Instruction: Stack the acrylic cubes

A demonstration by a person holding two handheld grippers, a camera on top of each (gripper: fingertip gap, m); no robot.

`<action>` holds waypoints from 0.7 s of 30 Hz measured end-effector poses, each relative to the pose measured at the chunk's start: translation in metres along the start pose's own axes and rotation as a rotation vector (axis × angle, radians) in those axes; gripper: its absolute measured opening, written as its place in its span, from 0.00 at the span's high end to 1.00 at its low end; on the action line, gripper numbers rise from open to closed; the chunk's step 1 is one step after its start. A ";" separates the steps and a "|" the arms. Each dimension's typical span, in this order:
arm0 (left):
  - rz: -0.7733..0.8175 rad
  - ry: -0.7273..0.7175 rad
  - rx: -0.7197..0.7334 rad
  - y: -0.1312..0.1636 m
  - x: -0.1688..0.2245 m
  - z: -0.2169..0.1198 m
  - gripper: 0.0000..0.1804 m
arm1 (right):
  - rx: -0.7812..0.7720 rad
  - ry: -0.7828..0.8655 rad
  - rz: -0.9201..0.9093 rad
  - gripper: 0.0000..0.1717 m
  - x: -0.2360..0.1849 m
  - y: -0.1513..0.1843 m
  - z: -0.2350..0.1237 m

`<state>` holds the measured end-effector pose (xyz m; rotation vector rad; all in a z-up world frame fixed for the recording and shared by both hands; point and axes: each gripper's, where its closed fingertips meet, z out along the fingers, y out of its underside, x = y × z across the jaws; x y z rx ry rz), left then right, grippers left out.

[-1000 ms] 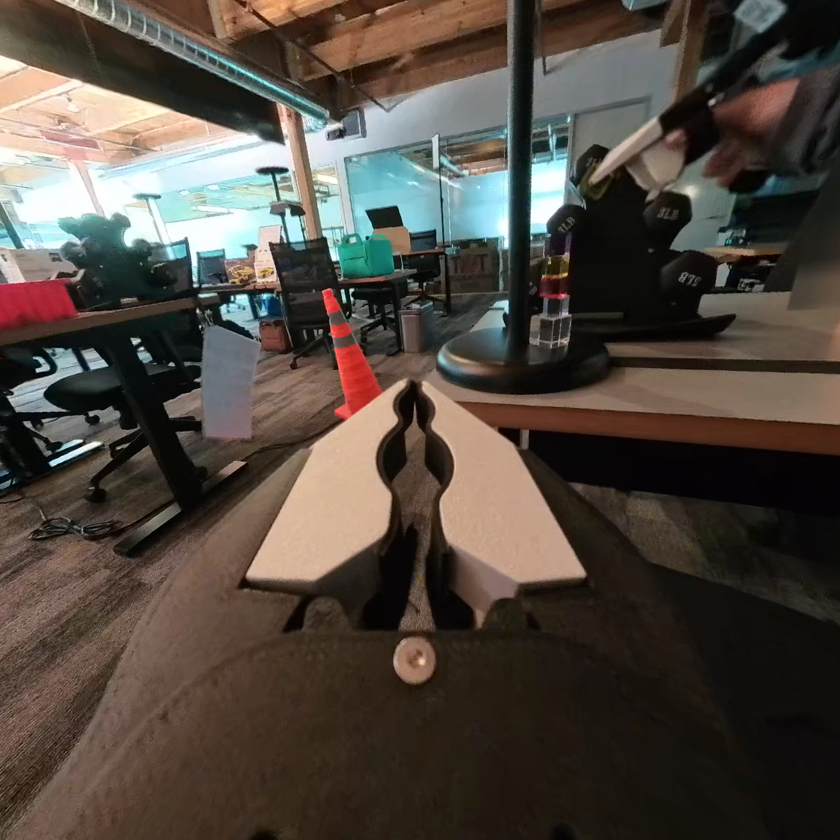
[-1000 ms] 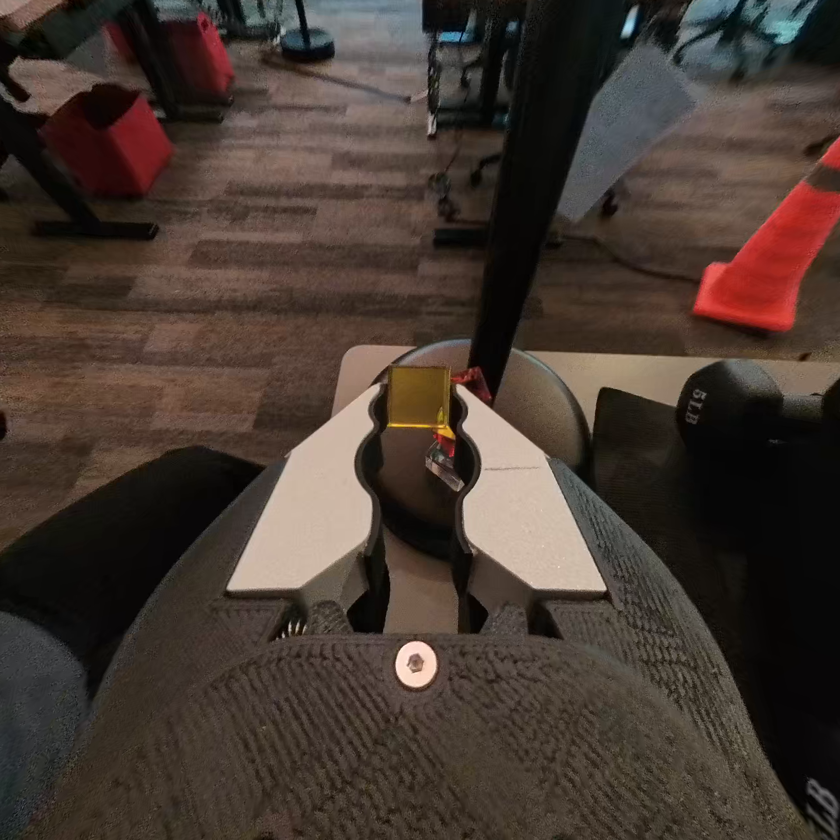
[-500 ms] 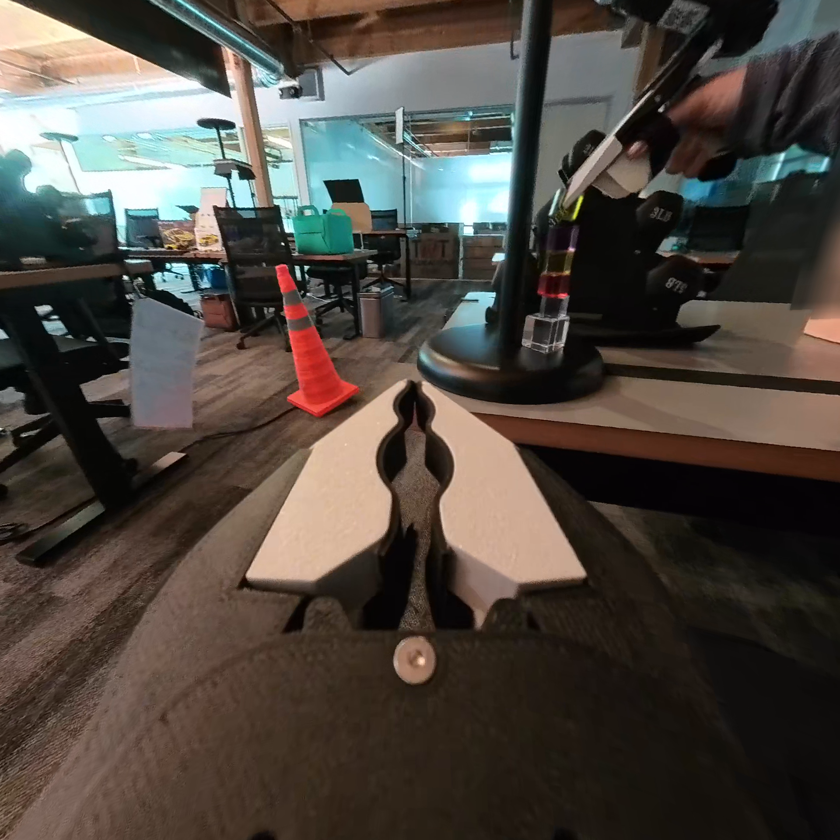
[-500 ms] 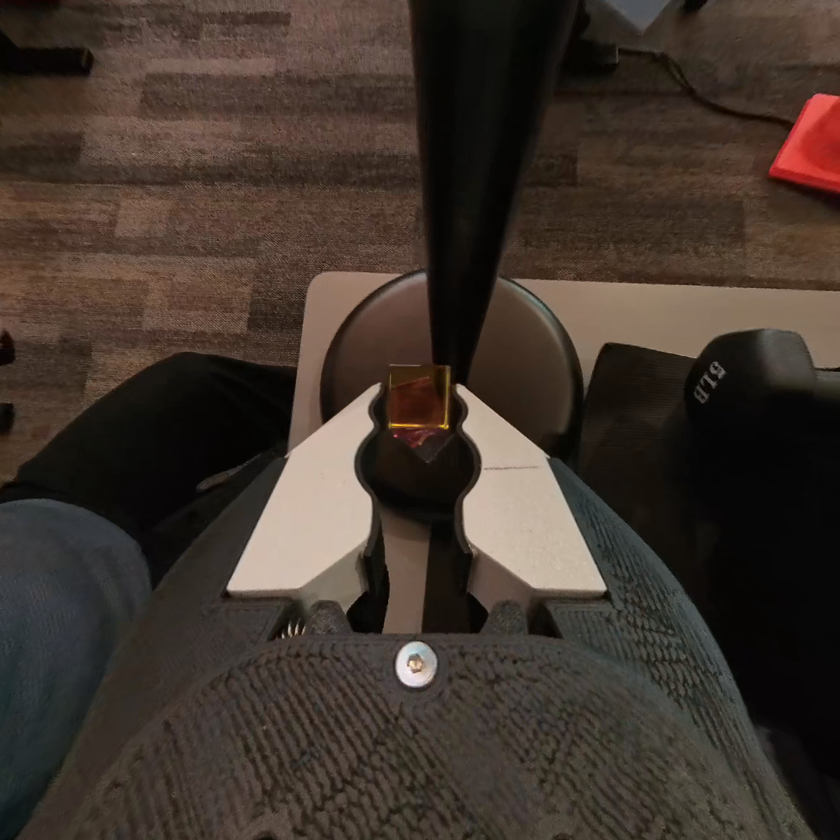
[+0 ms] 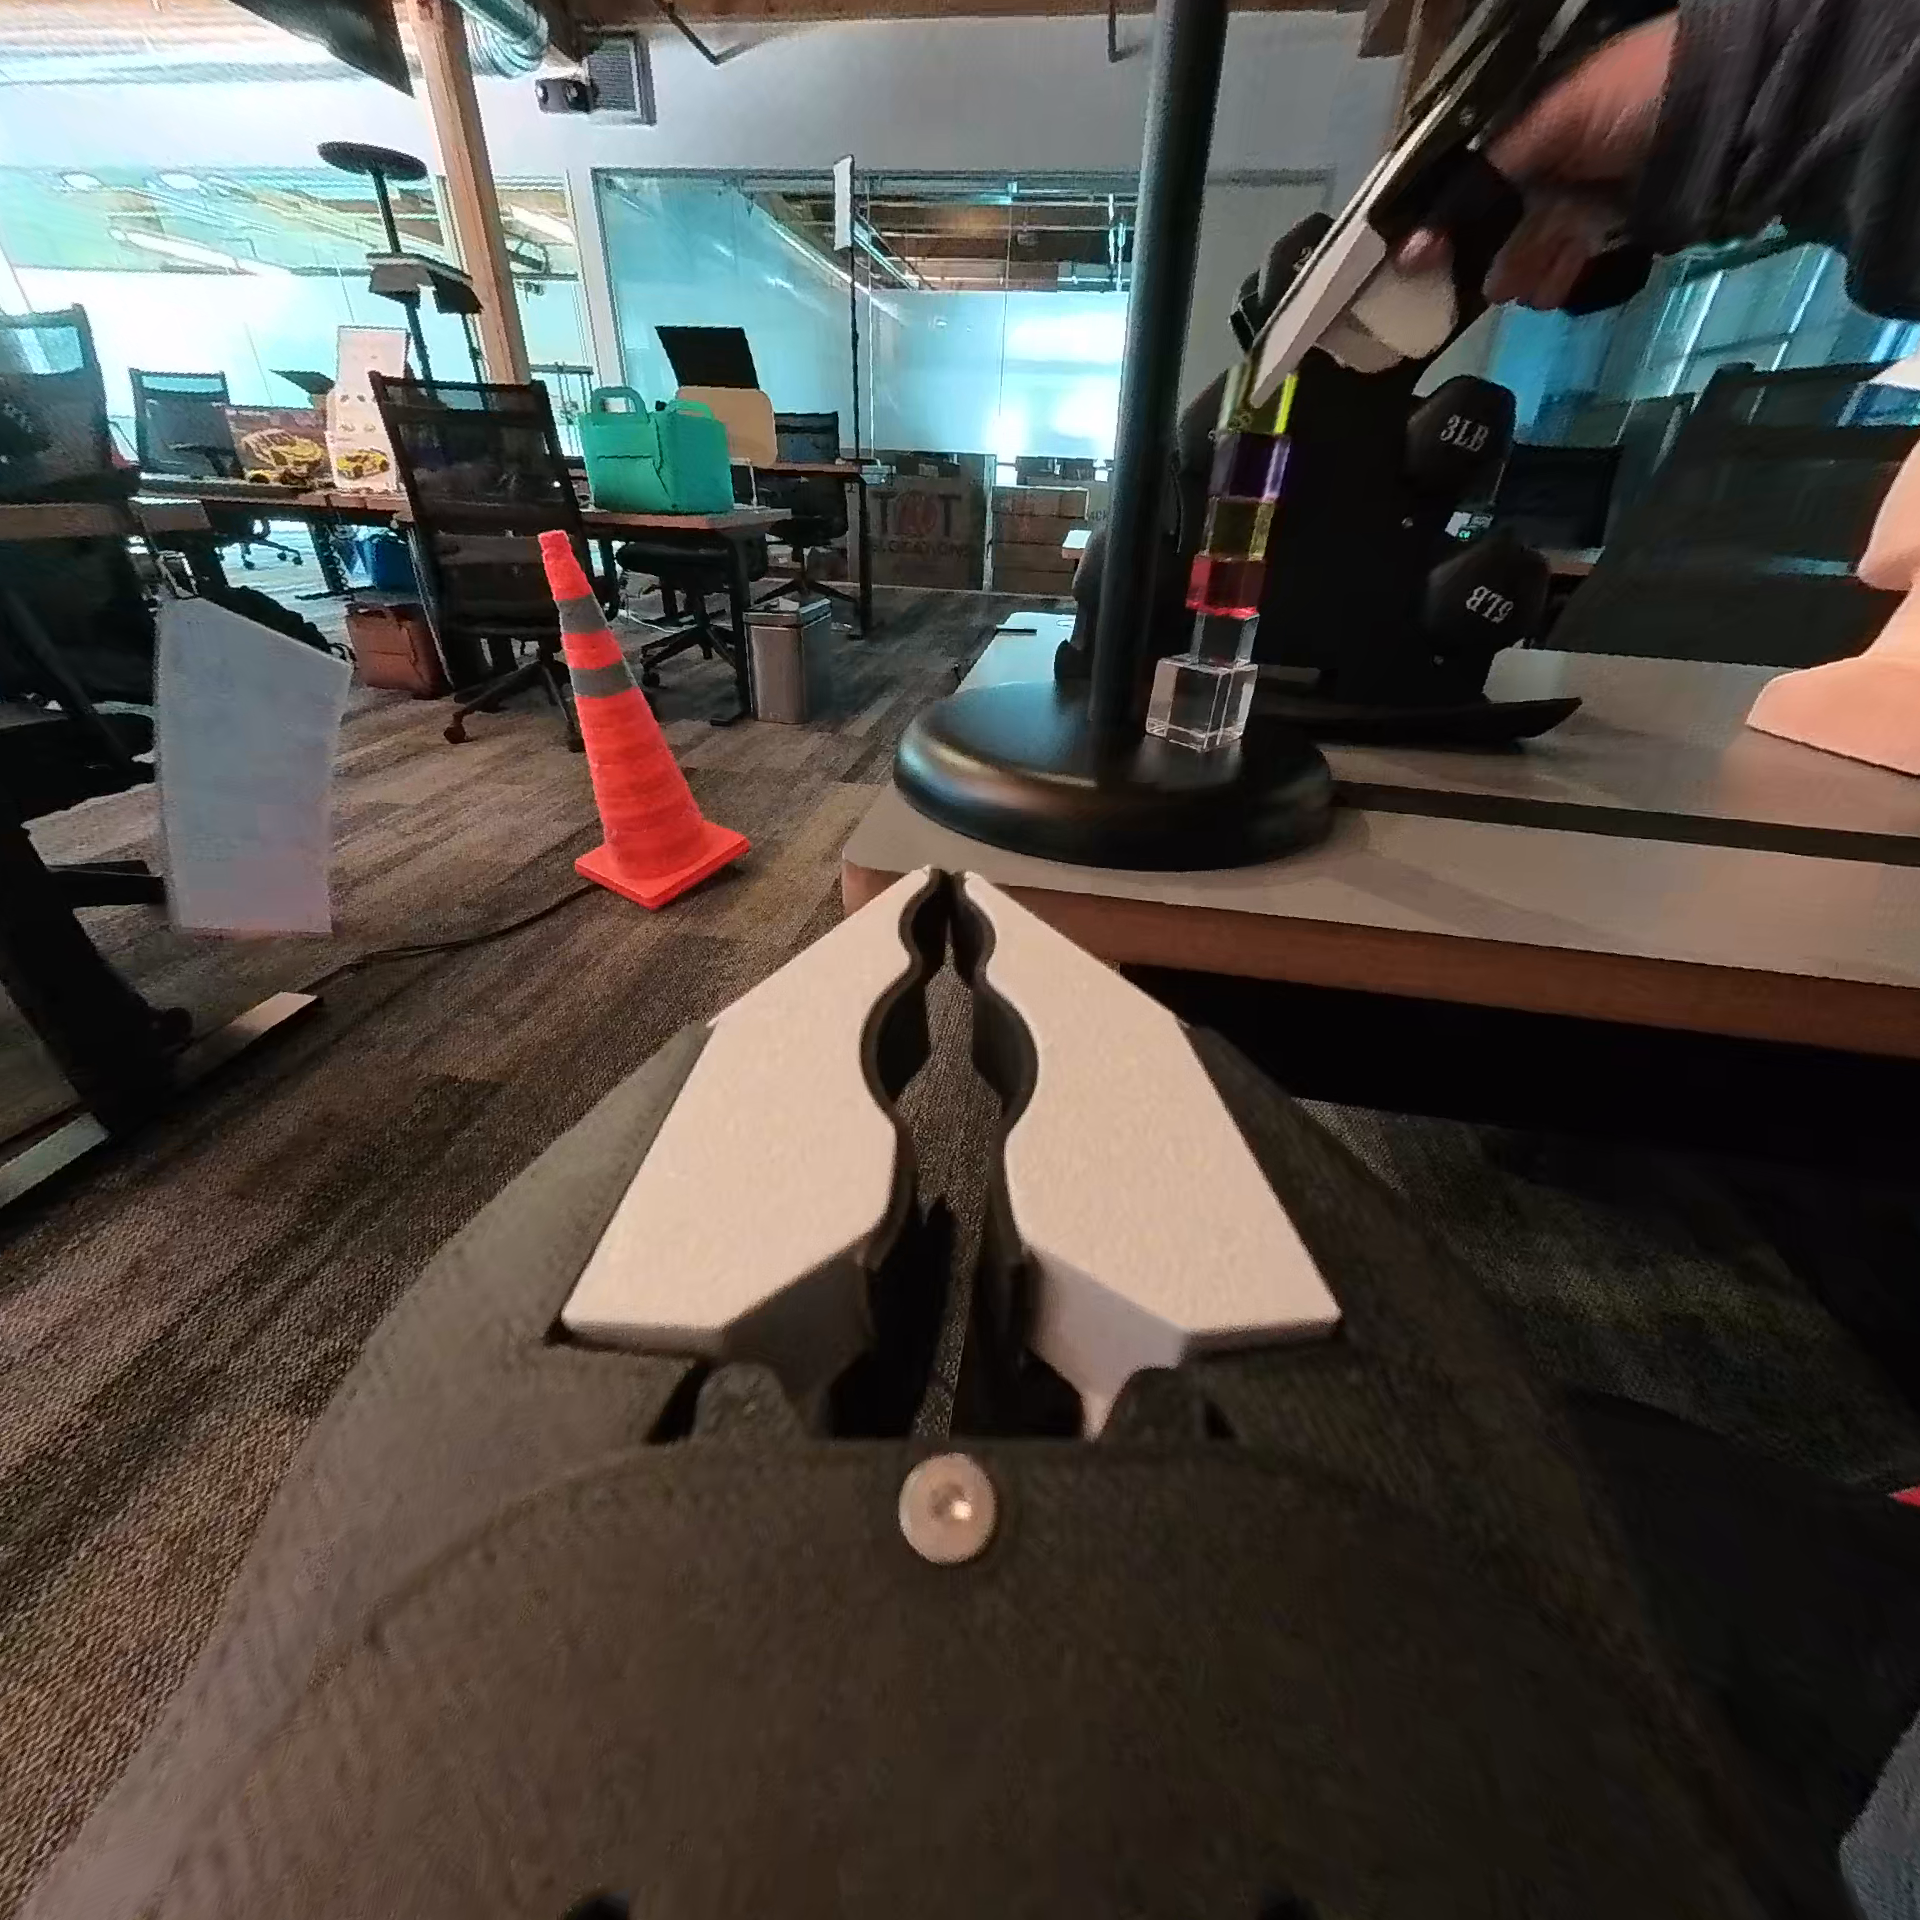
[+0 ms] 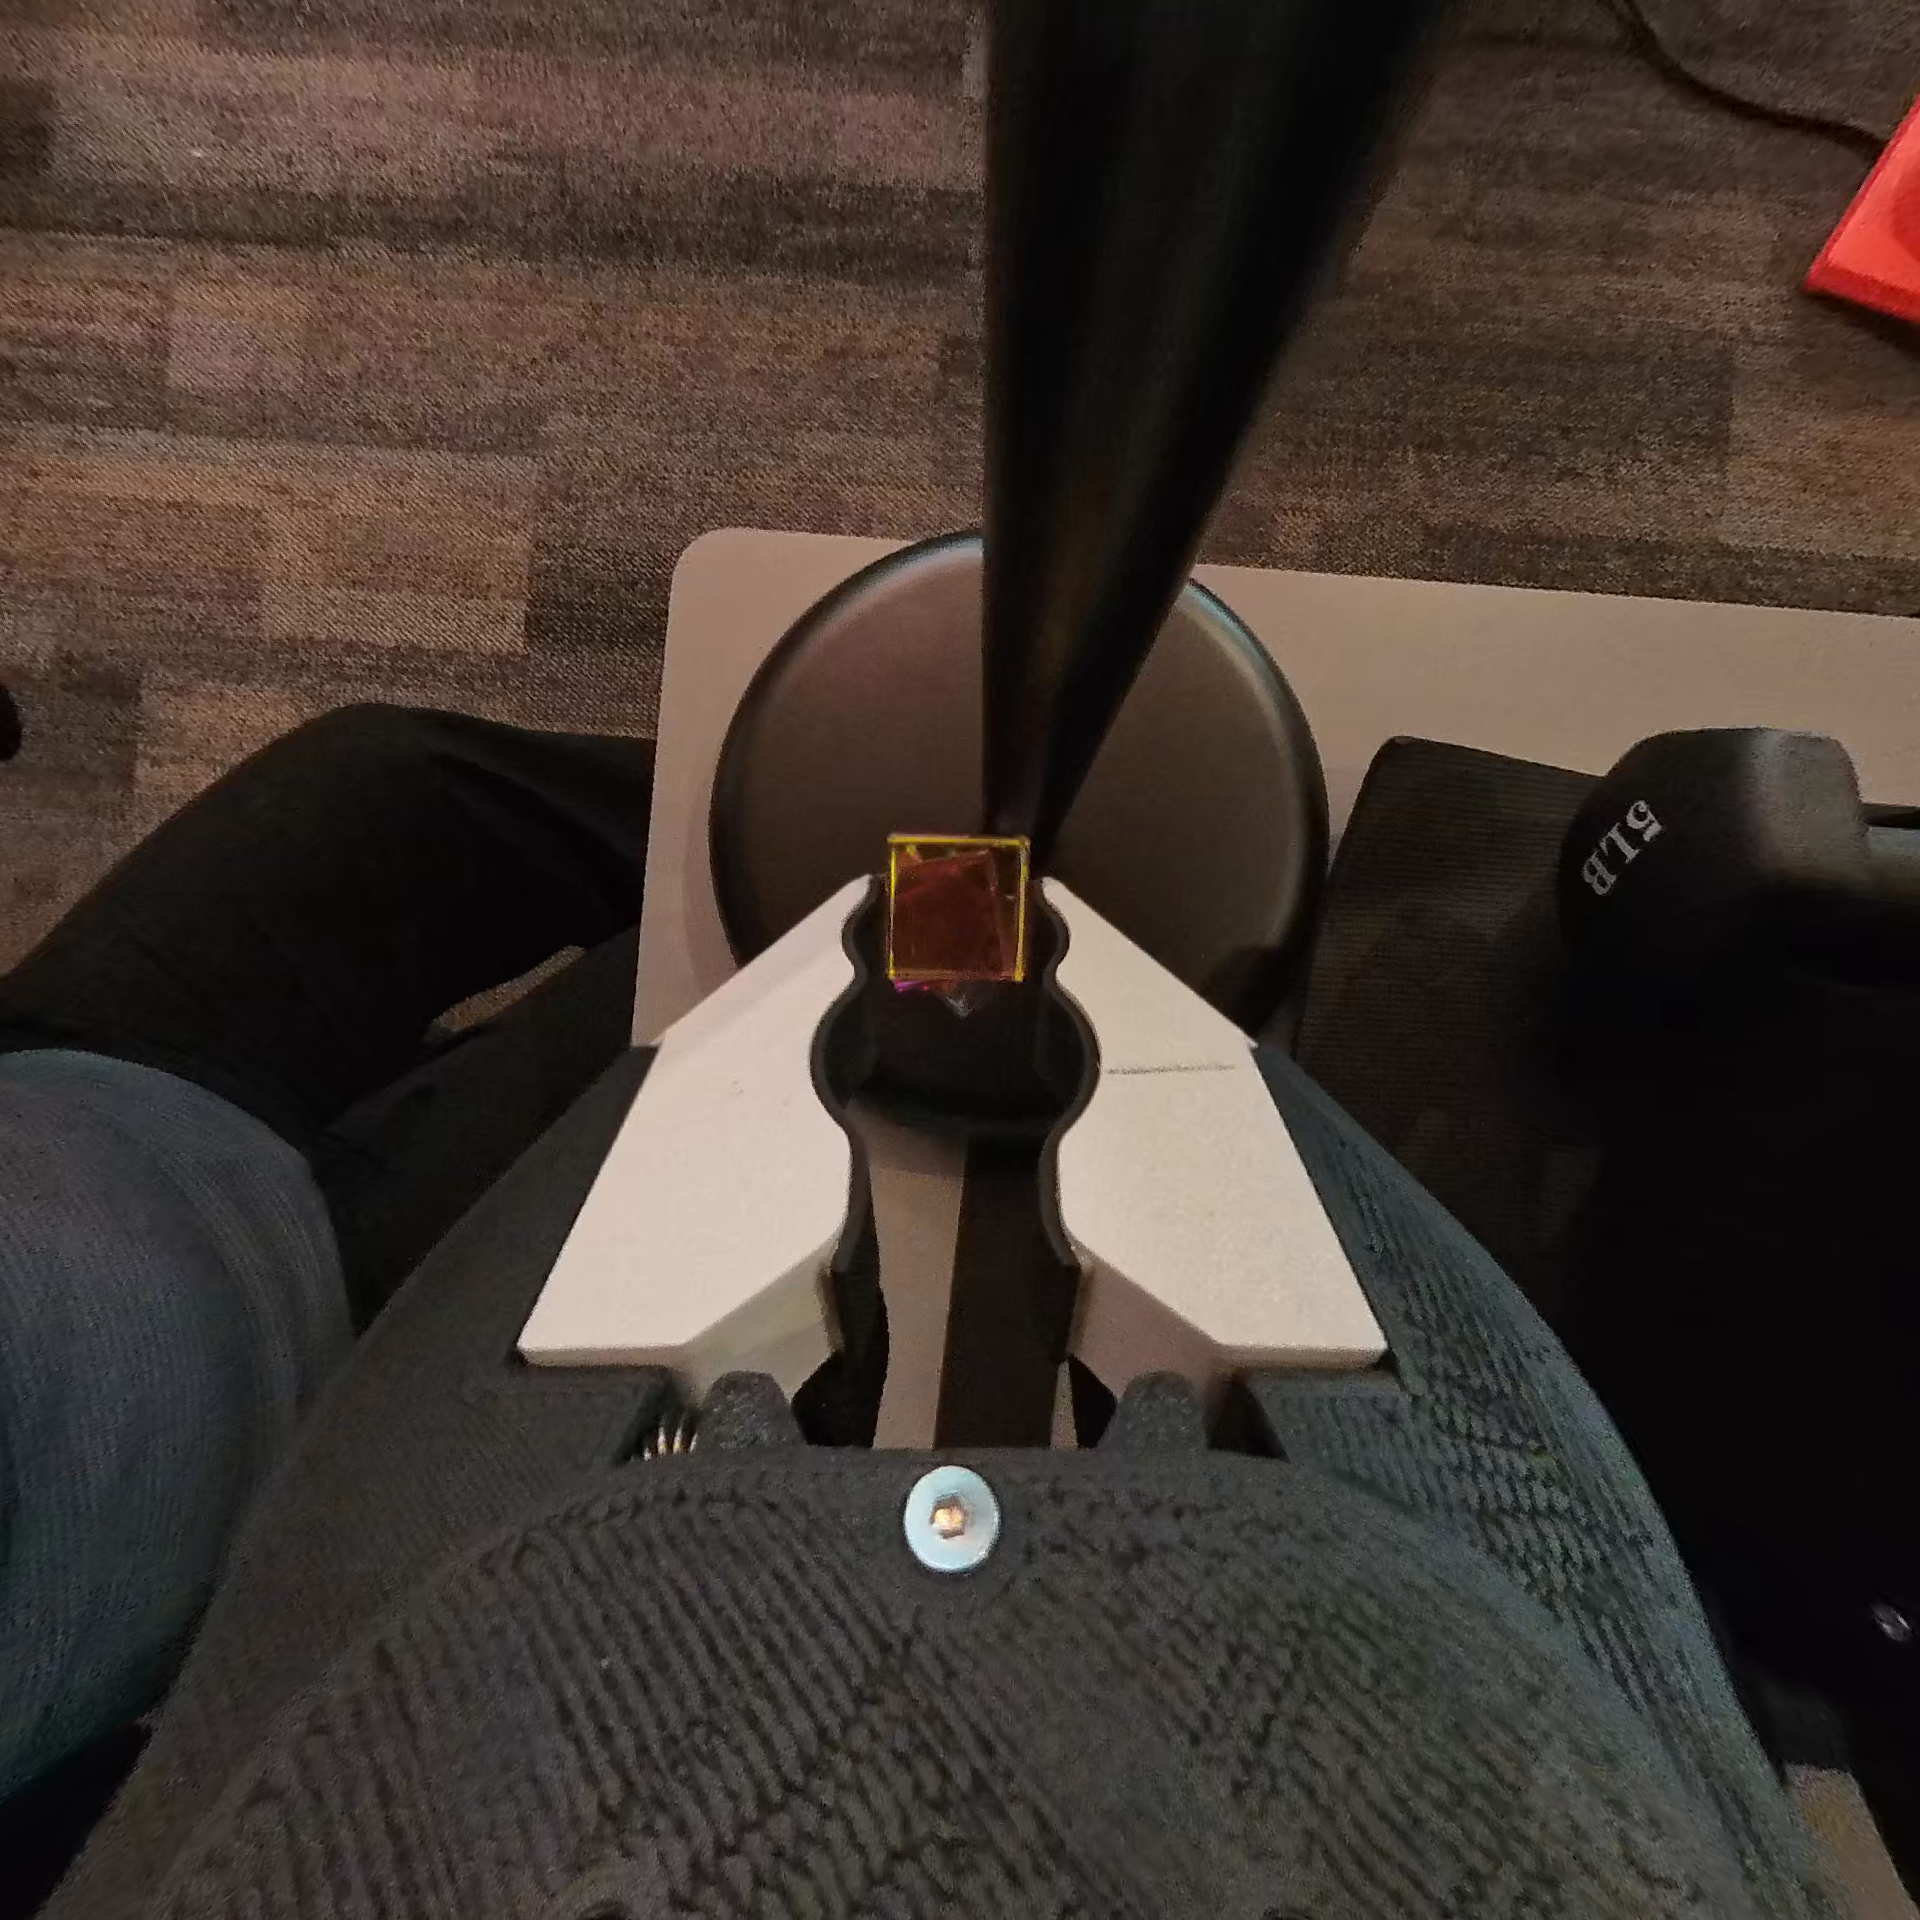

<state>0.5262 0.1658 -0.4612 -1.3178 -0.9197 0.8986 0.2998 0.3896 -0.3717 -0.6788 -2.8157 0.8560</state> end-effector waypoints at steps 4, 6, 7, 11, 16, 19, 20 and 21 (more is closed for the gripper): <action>-0.008 -0.005 -0.004 0.001 -0.001 -0.002 1.00 | -0.014 0.007 -0.001 0.85 0.001 0.001 -0.001; -0.012 -0.006 -0.005 0.001 -0.002 -0.002 1.00 | -0.014 0.004 0.005 0.85 0.001 0.002 -0.001; -0.016 -0.013 -0.003 0.001 -0.002 -0.002 1.00 | -0.013 0.002 0.008 0.85 0.001 0.002 -0.001; -0.025 -0.098 0.020 -0.004 -0.013 -0.005 0.94 | -0.001 -0.002 0.021 0.83 0.000 0.003 -0.001; -0.049 -0.105 0.039 -0.011 -0.013 -0.001 0.88 | 0.050 0.041 0.025 0.71 0.004 0.001 -0.005; -0.076 -0.093 0.025 -0.017 -0.008 0.009 0.84 | 0.142 0.109 0.043 0.64 0.009 -0.003 -0.021; -0.080 -0.077 0.015 -0.021 -0.004 0.014 0.83 | 0.211 0.132 0.053 0.63 0.009 -0.007 -0.030; -0.079 -0.058 0.004 -0.024 0.001 0.021 0.82 | 0.299 0.158 0.066 0.64 0.007 -0.012 -0.041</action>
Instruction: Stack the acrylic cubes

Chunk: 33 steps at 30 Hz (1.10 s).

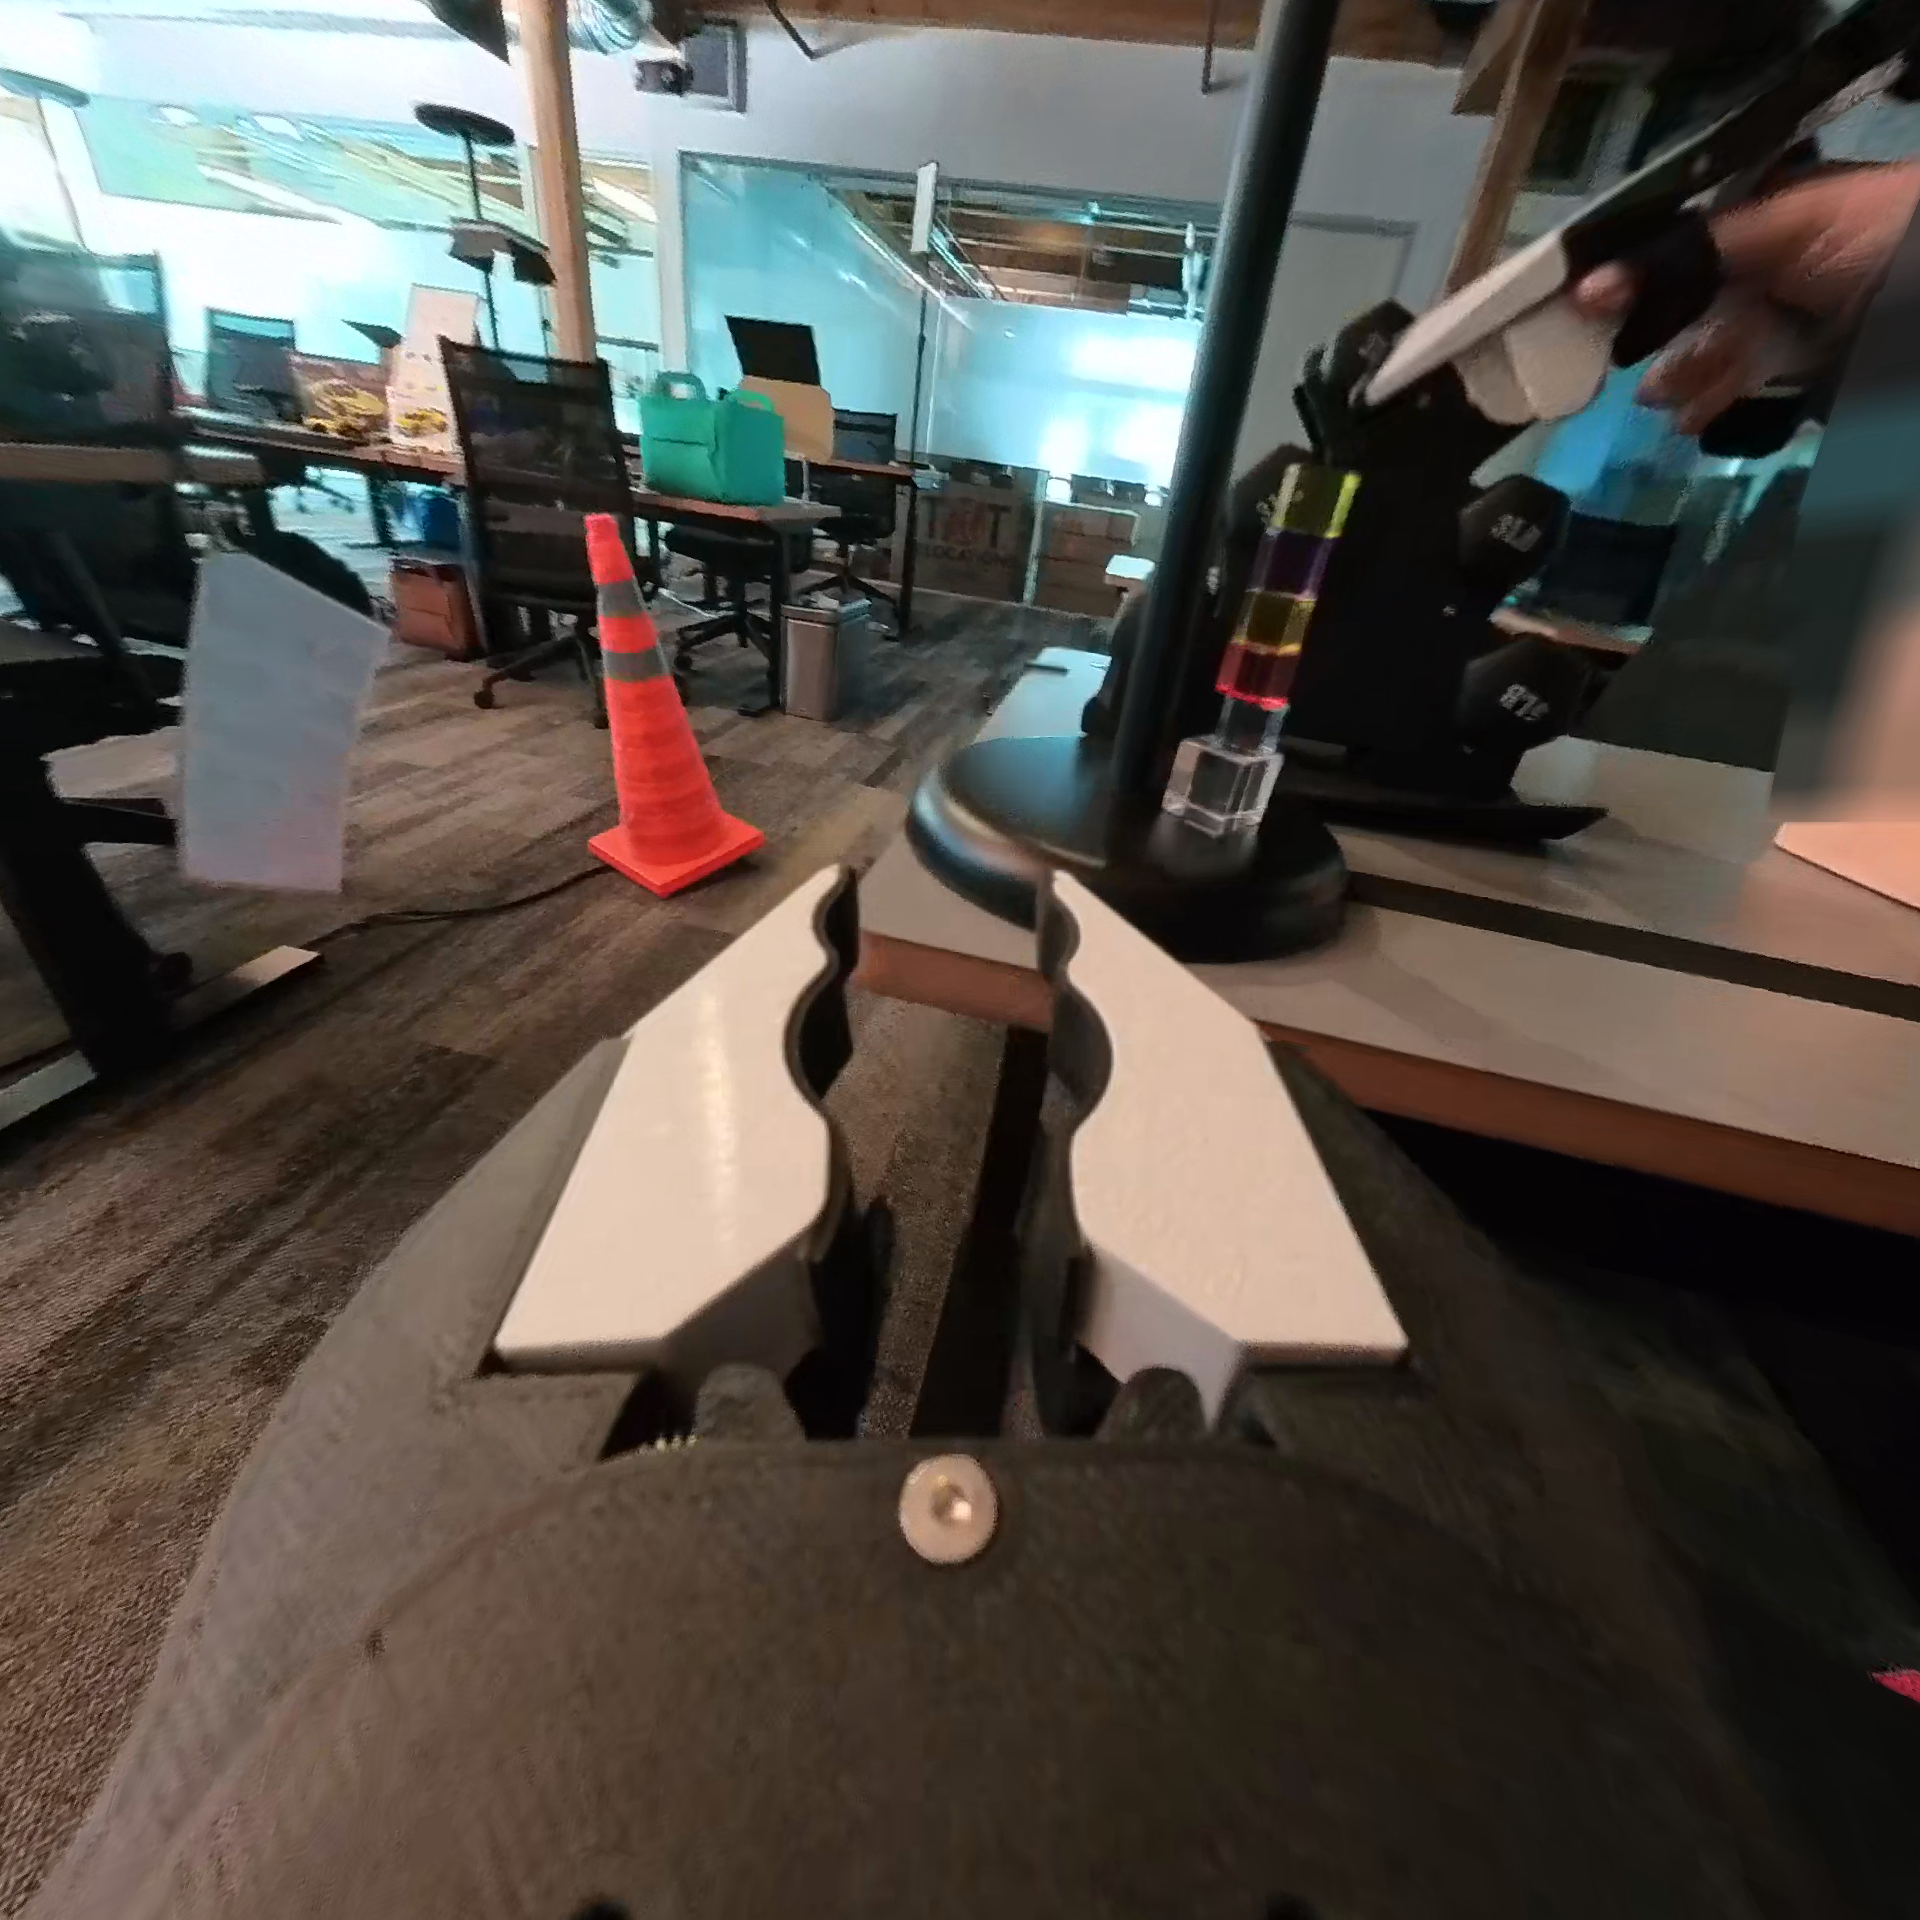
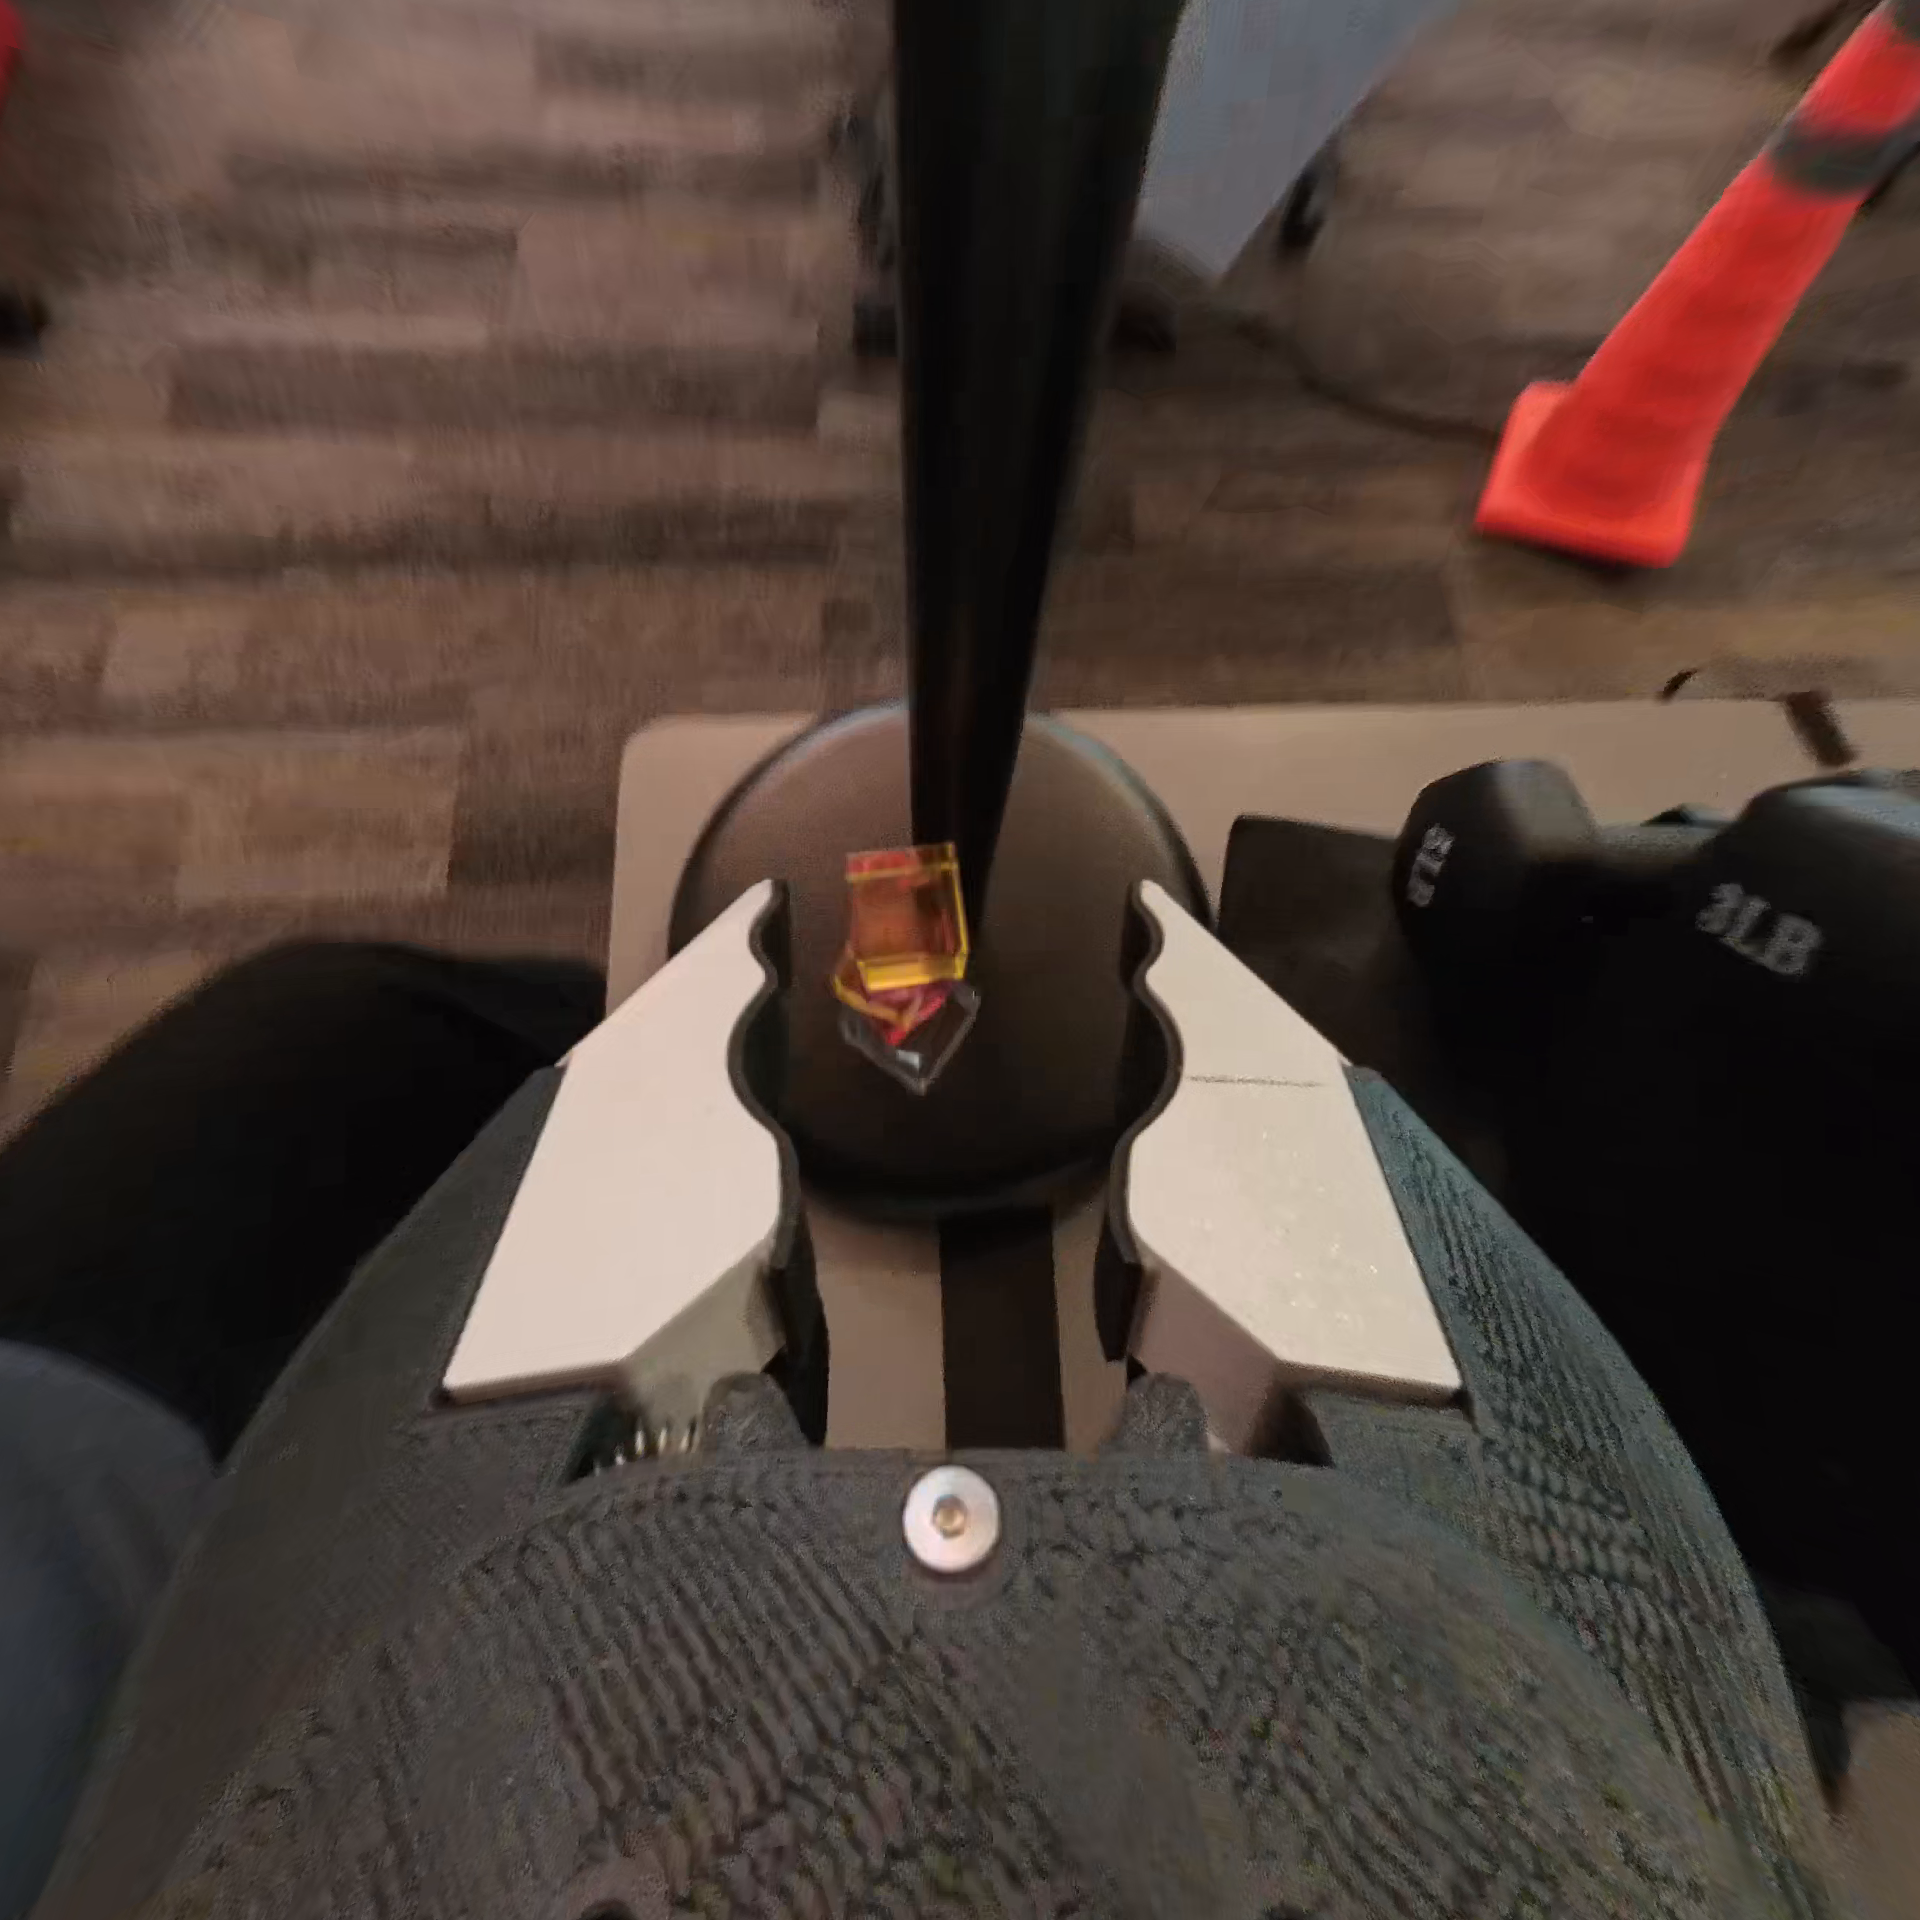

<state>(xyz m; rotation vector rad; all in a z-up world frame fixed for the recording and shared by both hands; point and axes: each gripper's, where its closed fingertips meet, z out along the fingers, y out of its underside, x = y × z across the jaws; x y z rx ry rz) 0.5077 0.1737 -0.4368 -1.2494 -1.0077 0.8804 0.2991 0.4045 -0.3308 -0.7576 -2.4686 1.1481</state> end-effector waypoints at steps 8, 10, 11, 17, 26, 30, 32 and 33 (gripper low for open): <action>0.102 0.054 -0.216 0.009 0.038 0.069 0.80 | 0.514 0.127 0.035 0.89 -0.059 0.026 -0.025; 0.126 0.042 -0.289 0.021 0.039 0.085 0.81 | 0.549 0.146 0.046 0.91 -0.074 0.047 -0.011; 0.124 0.044 -0.321 0.027 0.041 0.092 0.81 | 0.560 0.153 0.047 0.91 -0.081 0.057 -0.003; 0.104 0.067 -0.354 0.037 0.057 0.122 0.81 | 0.509 0.219 0.070 0.98 -0.095 0.103 0.036; 0.084 0.113 -0.402 0.055 0.077 0.161 0.81 | 0.546 0.031 0.173 0.99 -0.100 0.111 0.061; 0.078 0.137 -0.420 0.065 0.085 0.176 0.81 | 0.560 -0.015 0.214 1.00 -0.097 0.112 0.068; 0.077 0.136 -0.415 0.068 0.086 0.182 0.82 | 0.519 0.029 0.195 1.00 -0.091 0.114 0.078; 0.073 0.134 -0.408 0.069 0.086 0.185 0.83 | 0.489 0.050 0.183 1.00 -0.088 0.114 0.085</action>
